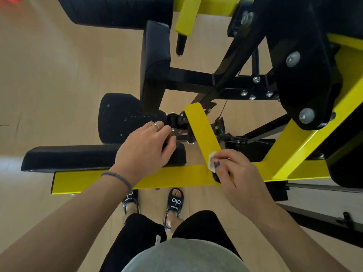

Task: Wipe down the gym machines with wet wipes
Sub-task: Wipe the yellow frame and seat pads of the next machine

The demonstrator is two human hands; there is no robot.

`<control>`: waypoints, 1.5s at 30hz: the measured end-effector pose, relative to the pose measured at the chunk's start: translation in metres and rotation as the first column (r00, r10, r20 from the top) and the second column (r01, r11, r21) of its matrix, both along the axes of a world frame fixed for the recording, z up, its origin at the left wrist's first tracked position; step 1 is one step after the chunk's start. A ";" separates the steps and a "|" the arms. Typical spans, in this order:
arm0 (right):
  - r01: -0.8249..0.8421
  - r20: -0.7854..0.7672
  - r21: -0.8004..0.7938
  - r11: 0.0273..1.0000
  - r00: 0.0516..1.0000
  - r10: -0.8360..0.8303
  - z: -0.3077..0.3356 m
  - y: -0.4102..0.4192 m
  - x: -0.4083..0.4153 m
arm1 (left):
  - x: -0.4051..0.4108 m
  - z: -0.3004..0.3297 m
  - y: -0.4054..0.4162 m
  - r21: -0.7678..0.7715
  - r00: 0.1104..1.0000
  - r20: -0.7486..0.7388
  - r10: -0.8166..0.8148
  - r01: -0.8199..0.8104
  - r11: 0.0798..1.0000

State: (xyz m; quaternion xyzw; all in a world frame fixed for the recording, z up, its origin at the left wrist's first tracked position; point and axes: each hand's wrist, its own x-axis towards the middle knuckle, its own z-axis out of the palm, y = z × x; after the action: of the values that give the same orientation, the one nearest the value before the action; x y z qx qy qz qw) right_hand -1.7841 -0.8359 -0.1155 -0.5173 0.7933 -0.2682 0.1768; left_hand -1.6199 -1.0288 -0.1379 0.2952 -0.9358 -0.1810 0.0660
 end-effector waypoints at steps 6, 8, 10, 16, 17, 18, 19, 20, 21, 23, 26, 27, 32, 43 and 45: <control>0.041 0.008 -0.008 0.999 0.999 -0.041 -0.005 -0.025 -0.008 | 0.000 0.002 0.000 -0.019 1.000 -0.003 -0.007 0.007 1.000; 0.049 0.044 -0.011 0.999 0.998 -0.048 -0.006 -0.043 -0.013 | -0.001 0.001 0.001 -0.031 1.000 0.001 -0.013 0.013 0.999; 0.054 0.074 -0.041 0.998 0.996 -0.051 -0.008 -0.041 -0.016 | -0.001 0.000 0.001 -0.057 1.000 0.025 -0.012 0.013 0.998; 0.032 -0.039 -0.031 0.999 0.999 -0.033 -0.002 0.013 -0.001 | -0.018 0.010 0.016 -0.152 0.995 0.001 -0.095 0.094 0.984; -0.025 -0.085 -0.034 0.999 0.996 0.022 -0.003 0.013 0.002 | -0.025 0.012 0.022 -0.140 0.992 0.001 -0.126 0.125 0.982; -0.097 -0.136 -0.030 0.995 0.986 0.092 -0.004 0.013 0.006 | -0.032 0.014 0.028 -0.131 0.987 0.010 -0.163 0.163 0.978; -0.169 -0.187 -0.018 0.986 0.969 0.162 -0.005 0.013 0.009 | -0.038 0.014 0.032 -0.127 0.978 0.028 -0.205 0.207 0.970; -0.225 -0.229 -0.003 0.974 0.949 0.218 -0.006 0.015 0.012 | -0.042 0.014 0.036 -0.125 0.968 0.051 -0.244 0.249 0.961; -0.254 -0.256 0.009 0.967 0.934 0.248 -0.007 0.019 0.014 | -0.044 0.014 0.039 -0.122 0.959 0.075 -0.274 0.282 0.952; -0.262 -0.290 0.001 0.965 0.924 0.251 -0.010 0.030 0.018 | -0.043 0.012 0.043 -0.116 0.945 0.115 -0.306 0.319 0.941; -0.236 -0.324 -0.061 0.970 0.924 0.205 -0.018 0.050 0.022 | -0.035 0.009 0.048 -0.121 0.941 0.115 -0.317 0.330 0.936; -0.200 -0.314 -0.094 0.975 0.936 0.161 -0.021 0.056 0.021 | -0.031 0.008 0.048 -0.119 0.944 0.111 -0.312 0.324 0.939; 0.080 -0.226 -0.165 0.983 0.967 -0.117 -0.036 0.080 0.016 | -0.021 0.006 0.054 -0.111 0.957 0.096 -0.274 0.284 0.952; 0.271 -0.035 -0.285 0.919 0.956 -0.292 -0.036 0.083 0.028 | -0.020 0.011 0.062 -0.072 0.963 0.083 -0.255 0.261 0.963; 0.358 -0.015 -0.334 0.872 0.923 -0.384 -0.026 0.085 0.018 | -0.020 0.011 0.062 -0.068 0.964 0.085 -0.254 0.260 0.963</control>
State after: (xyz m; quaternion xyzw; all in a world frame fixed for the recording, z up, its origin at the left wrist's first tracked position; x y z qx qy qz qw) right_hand -1.7656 -0.7513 -0.1416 -0.3878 0.8290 -0.4030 0.0024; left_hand -1.6396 -0.9669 -0.1269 0.1750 -0.9744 -0.1399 0.0183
